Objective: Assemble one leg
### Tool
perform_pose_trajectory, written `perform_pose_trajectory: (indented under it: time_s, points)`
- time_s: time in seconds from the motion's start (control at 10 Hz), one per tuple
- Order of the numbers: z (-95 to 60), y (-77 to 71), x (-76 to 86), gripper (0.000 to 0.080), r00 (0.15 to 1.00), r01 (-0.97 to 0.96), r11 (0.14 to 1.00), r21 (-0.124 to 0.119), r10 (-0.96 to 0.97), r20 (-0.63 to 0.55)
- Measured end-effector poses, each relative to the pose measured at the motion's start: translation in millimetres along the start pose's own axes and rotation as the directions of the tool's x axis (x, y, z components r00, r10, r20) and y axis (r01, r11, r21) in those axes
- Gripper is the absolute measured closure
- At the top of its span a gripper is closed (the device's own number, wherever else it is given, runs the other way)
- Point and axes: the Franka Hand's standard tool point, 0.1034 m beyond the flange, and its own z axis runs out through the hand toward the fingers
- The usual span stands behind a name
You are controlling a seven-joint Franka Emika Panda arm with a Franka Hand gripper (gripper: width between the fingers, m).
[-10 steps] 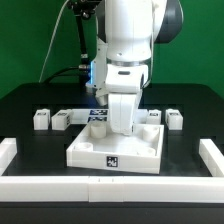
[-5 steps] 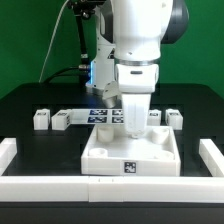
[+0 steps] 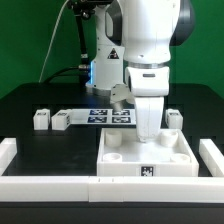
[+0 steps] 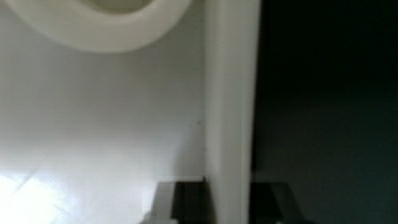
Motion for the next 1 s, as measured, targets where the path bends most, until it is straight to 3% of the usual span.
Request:
perform_pose_trajectory:
  time_s: [0.6, 1.0]
  points:
    - [-2.1, 28.5, 24.4, 0.0731, 0.999, 0.049, 0.998, -0.037, -0.049, -0.005]
    - [-2.5, 37.5, 28.1, 0.0733, 0.999, 0.034, 0.999, -0.034, -0.034, -0.003]
